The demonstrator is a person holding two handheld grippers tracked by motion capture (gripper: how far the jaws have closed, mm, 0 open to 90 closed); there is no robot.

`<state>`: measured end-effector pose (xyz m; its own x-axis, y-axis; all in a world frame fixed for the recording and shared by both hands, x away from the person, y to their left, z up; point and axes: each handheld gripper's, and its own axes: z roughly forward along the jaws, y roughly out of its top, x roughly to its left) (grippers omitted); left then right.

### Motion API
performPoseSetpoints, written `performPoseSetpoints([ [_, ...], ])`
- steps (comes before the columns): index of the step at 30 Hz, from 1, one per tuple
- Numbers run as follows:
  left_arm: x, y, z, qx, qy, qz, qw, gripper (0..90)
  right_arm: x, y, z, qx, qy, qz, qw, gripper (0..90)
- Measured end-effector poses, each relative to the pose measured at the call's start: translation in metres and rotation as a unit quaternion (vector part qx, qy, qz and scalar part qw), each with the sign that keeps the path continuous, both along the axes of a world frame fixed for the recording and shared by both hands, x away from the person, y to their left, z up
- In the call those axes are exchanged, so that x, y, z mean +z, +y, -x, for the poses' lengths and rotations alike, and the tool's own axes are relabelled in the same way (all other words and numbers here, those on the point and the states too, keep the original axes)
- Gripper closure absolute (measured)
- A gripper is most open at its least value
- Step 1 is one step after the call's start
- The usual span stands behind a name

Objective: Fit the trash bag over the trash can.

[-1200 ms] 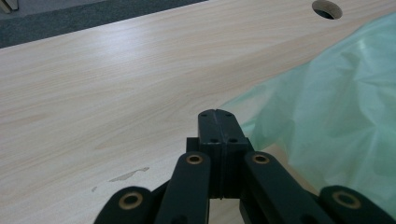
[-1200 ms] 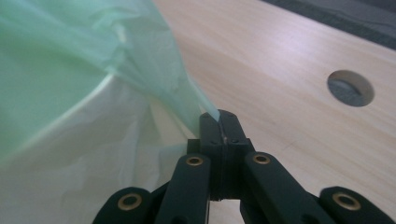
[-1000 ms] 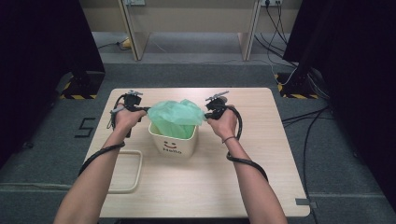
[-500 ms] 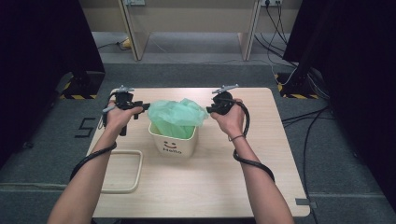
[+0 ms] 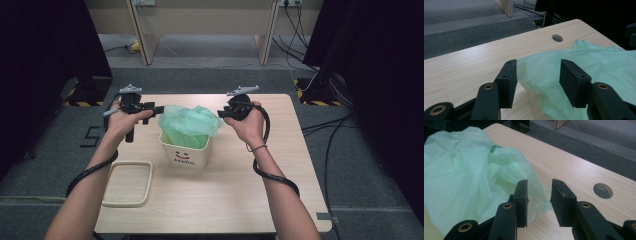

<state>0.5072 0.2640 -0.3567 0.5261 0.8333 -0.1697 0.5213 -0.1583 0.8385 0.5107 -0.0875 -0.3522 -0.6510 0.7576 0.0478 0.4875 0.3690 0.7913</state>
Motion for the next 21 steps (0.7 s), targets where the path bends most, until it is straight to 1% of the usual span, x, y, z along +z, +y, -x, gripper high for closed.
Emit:
performPoseSetpoints([
  [3, 0.008, -0.007, 0.005, -0.02, -0.003, -0.002, 0.9998, 46.4, 0.003, 0.002, 0.002, 0.008, -0.002, -0.008, 0.9999, 65.3],
  [5, 0.01, -0.011, 0.007, -0.039, 0.002, -0.007, 0.9992, 44.9, 0.007, 0.004, 0.005, 0.017, -0.002, -0.012, 0.9998, 64.8],
  [8, 0.009, -0.016, 0.012, -0.065, 0.01, -0.01, 0.9978, 43.9, 0.008, 0.008, 0.009, 0.026, -0.001, -0.016, 0.9995, 64.0],
  [9, 0.009, -0.017, 0.014, -0.07, 0.01, -0.011, 0.9974, 43.9, 0.008, 0.009, 0.01, 0.027, 0.001, -0.018, 0.9995, 63.9],
  [12, 0.007, -0.018, 0.017, -0.087, 0.015, -0.026, 0.9958, 43.6, 0.008, 0.011, 0.012, 0.036, 0.005, -0.025, 0.999, 63.3],
  [15, 0.002, -0.017, 0.016, -0.088, 0.024, -0.046, 0.9948, 43.7, 0.007, 0.015, 0.015, 0.049, 0.007, -0.021, 0.9986, 62.2],
  [17, 0.0, -0.017, 0.015, -0.089, 0.028, -0.048, 0.9945, 44.7, 0.006, 0.018, 0.016, 0.056, 0.013, -0.019, 0.9982, 61.5],
  [19, -0.002, -0.017, 0.016, -0.094, 0.028, -0.051, 0.9939, 48.1, 0.005, 0.019, 0.016, 0.058, 0.016, -0.016, 0.998, 61.4],
  [21, -0.003, -0.017, 0.017, -0.099, 0.028, -0.055, 0.9932, 54.6, 0.003, 0.022, 0.016, 0.065, 0.02, -0.014, 0.9976, 61.5],
])
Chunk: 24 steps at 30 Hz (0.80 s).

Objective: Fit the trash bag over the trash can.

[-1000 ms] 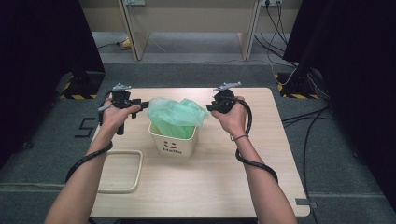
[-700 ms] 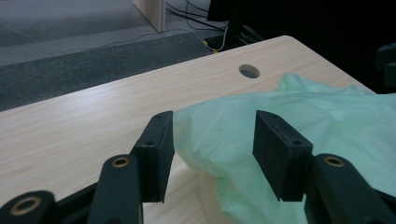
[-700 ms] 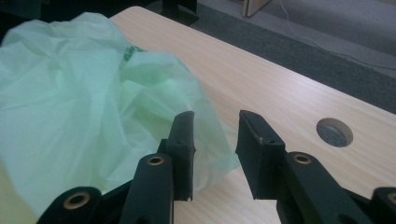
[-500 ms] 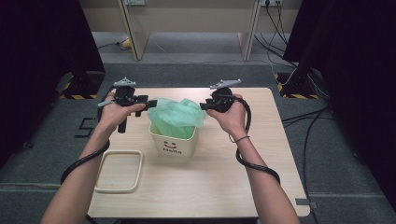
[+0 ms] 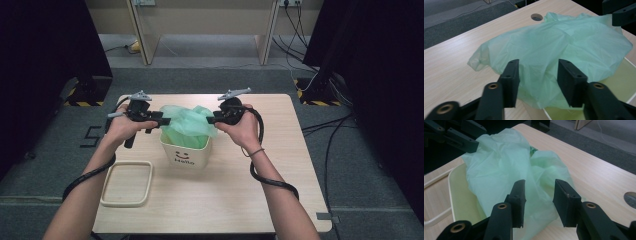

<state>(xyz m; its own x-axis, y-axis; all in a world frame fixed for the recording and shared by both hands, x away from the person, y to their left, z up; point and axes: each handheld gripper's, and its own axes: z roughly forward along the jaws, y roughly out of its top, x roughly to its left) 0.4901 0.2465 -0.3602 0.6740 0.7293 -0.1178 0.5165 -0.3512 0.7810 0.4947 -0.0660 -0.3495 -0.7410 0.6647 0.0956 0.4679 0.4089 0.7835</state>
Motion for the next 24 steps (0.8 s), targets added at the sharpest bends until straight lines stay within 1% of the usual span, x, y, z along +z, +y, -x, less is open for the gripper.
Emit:
performPoseSetpoints([
  [3, -0.002, 0.0, 0.001, -0.005, 0.011, -0.009, 0.9999, 65.4, -0.003, 0.003, 0.0, 0.008, 0.006, 0.006, 0.9999, 63.0],
  [6, -0.003, -0.001, 0.002, -0.01, 0.012, -0.03, 0.9994, 76.2, -0.006, 0.004, 0.001, 0.01, 0.009, 0.015, 0.9998, 65.5],
  [9, -0.004, -0.003, 0.004, -0.015, 0.012, -0.035, 0.9992, 86.9, -0.009, 0.005, 0.002, 0.014, 0.015, 0.025, 0.9995, 68.8],
  [10, -0.003, -0.003, 0.005, -0.015, 0.013, -0.037, 0.9991, 88.7, -0.009, 0.005, 0.003, 0.015, 0.016, 0.026, 0.9994, 69.5],
  [13, -0.001, -0.005, 0.01, -0.019, 0.014, -0.03, 0.9993, 89.5, -0.01, 0.004, 0.005, 0.015, 0.018, 0.023, 0.9995, 69.2],
  [18, 0.004, -0.003, 0.022, -0.02, -0.006, -0.013, 0.9997, 89.6, -0.009, -0.001, 0.008, 0.014, 0.016, 0.026, 0.9994, 68.8],
  [21, 0.004, -0.001, 0.031, -0.017, -0.011, -0.008, 0.9998, 89.7, -0.01, -0.004, 0.009, 0.013, 0.016, 0.03, 0.9993, 69.1],
  [22, 0.004, -0.001, 0.033, -0.018, -0.013, -0.007, 0.9997, 89.7, -0.011, -0.005, 0.01, 0.012, 0.017, 0.035, 0.9992, 69.2],
  [24, 0.003, 0.001, 0.041, -0.019, -0.015, 0.002, 0.9997, 89.7, -0.013, -0.006, 0.01, 0.012, 0.02, 0.036, 0.9991, 69.8],
])
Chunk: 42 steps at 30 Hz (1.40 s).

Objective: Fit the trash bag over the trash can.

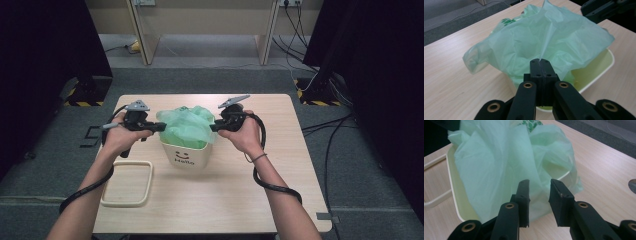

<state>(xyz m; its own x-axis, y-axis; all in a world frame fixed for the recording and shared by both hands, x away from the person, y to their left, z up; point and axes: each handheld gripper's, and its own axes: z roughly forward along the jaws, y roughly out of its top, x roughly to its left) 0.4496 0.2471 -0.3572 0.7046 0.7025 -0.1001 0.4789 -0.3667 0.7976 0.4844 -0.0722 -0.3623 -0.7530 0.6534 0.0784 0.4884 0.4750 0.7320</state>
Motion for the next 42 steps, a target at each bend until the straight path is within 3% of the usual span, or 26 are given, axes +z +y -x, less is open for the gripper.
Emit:
performPoseSetpoints([
  [5, -0.005, 0.005, 0.012, 0.005, -0.01, 0.003, 0.9999, 89.7, -0.002, -0.006, 0.003, -0.014, 0.0, -0.007, 0.9999, 67.6],
  [11, -0.012, 0.008, 0.017, 0.003, -0.019, 0.002, 0.9998, 89.6, -0.002, -0.008, 0.003, -0.023, 0.0, -0.009, 0.9997, 60.7],
  [14, -0.013, 0.011, 0.022, 0.004, -0.028, 0.001, 0.9996, 89.6, -0.004, -0.009, 0.002, -0.023, 0.012, -0.006, 0.9996, 60.2],
  [17, -0.013, 0.014, 0.026, 0.003, -0.035, 0.001, 0.9994, 89.6, -0.008, -0.01, 0.002, -0.02, 0.028, -0.012, 0.9993, 67.5],
  [20, -0.014, 0.017, 0.031, -0.002, -0.037, 0.002, 0.9993, 89.6, -0.012, -0.012, 0.002, -0.018, 0.048, -0.013, 0.9986, 83.0],
  [23, -0.014, 0.02, 0.036, -0.004, -0.038, 0.001, 0.9993, 89.7, -0.014, -0.013, 0.004, -0.019, 0.053, -0.011, 0.9983, 89.9],
  [37, -0.029, 0.026, 0.054, -0.016, -0.038, -0.006, 0.9991, 89.6, -0.011, -0.014, 0.014, 0.0, 0.056, 0.014, 0.9984, 90.0],
  [42, -0.035, 0.029, 0.057, -0.017, -0.032, -0.006, 0.9993, 89.6, -0.015, -0.015, 0.02, 0.011, 0.069, 0.023, 0.9973, 90.0],
])
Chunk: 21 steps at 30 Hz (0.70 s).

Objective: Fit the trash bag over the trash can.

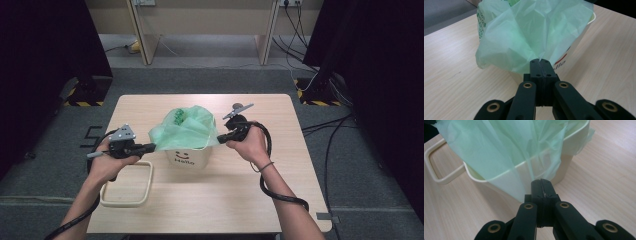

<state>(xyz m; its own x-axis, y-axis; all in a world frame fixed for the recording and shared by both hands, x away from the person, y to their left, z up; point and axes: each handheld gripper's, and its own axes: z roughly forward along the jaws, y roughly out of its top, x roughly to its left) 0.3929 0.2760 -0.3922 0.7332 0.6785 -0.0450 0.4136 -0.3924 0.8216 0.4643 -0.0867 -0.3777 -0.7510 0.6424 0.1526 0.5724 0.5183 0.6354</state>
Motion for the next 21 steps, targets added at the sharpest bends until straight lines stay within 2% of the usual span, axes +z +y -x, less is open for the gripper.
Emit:
performPoseSetpoints([
  [4, -0.003, -0.001, 0.002, -0.007, 0.004, -0.005, 1.0, 89.6, -0.002, -0.001, 0.003, 0.006, 0.008, 0.005, 0.9999, 90.0],
  [11, -0.019, -0.005, 0.001, -0.013, 0.025, -0.018, 0.9994, 89.6, -0.011, -0.002, 0.006, 0.014, 0.019, 0.018, 0.9996, 90.0],
  [21, -0.026, -0.012, 0.0, -0.024, 0.033, -0.046, 0.9981, 89.6, -0.018, 0.0, 0.009, 0.026, 0.035, 0.032, 0.9985, 90.0],
])
